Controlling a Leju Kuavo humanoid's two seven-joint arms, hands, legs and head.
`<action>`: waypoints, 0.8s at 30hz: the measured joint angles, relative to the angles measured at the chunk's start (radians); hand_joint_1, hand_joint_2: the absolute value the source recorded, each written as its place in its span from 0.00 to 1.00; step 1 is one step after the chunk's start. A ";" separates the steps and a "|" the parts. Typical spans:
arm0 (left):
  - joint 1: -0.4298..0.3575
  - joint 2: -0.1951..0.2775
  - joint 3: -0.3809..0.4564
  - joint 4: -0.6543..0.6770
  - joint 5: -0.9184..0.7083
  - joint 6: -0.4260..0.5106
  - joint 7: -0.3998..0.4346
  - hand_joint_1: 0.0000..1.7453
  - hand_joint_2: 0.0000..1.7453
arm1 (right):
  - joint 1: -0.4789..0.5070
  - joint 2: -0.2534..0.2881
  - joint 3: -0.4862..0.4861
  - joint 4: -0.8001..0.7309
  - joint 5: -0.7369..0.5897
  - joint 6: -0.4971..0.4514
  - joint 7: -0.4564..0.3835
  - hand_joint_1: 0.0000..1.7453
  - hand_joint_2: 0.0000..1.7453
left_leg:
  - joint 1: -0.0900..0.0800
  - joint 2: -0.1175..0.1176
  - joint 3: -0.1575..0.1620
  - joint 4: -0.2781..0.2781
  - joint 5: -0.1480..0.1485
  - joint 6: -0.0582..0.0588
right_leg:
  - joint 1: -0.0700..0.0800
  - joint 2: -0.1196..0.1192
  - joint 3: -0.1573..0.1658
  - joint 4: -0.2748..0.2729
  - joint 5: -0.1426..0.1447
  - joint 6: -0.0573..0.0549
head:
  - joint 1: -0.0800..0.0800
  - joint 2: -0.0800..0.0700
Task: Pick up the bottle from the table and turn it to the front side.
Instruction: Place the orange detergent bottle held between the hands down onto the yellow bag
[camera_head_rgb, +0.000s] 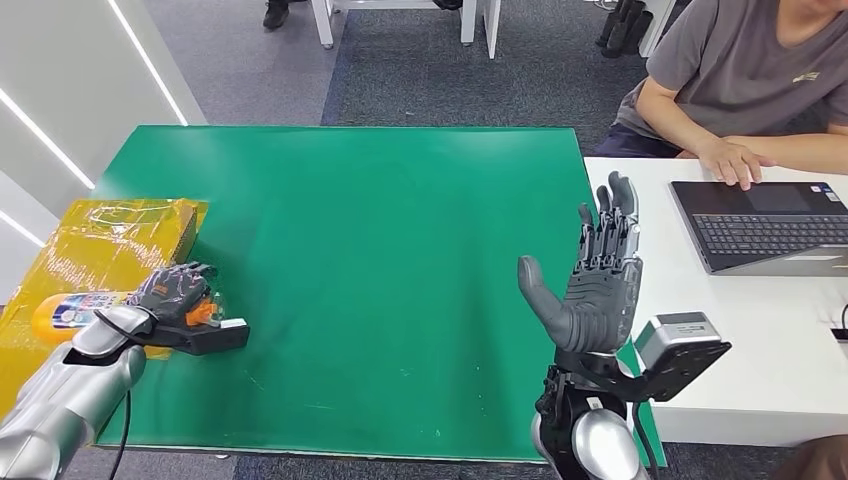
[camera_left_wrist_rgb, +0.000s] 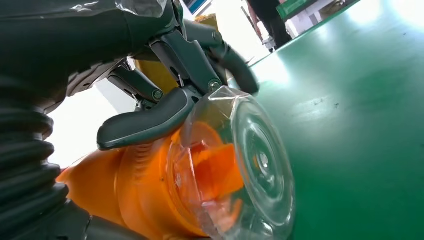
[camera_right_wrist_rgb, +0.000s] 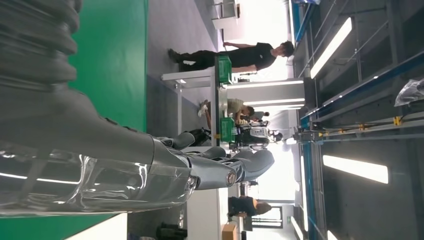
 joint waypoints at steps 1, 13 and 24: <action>0.001 0.000 0.000 0.000 0.000 0.004 -0.002 0.00 1.00 | 0.000 0.000 0.000 0.000 0.000 0.000 -0.001 0.00 1.00 | 0.000 0.000 0.000 0.000 0.000 0.000 | 0.000 0.000 0.000 0.000 0.000 0.000 | 0.000 0.000; 0.005 0.000 -0.008 0.000 0.000 0.010 -0.003 0.00 1.00 | 0.001 -0.001 0.000 0.002 -0.001 0.000 -0.006 0.00 1.00 | 0.000 0.000 0.000 0.000 0.000 -0.001 | 0.000 0.000 0.000 0.000 0.000 0.000 | 0.000 0.000; 0.021 0.013 -0.008 -0.004 0.008 0.046 -0.021 0.00 1.00 | 0.027 -0.002 0.000 0.002 0.000 0.005 -0.012 0.00 1.00 | 0.000 0.000 0.000 0.000 0.000 -0.001 | 0.000 0.000 0.000 0.000 0.000 0.000 | 0.000 0.000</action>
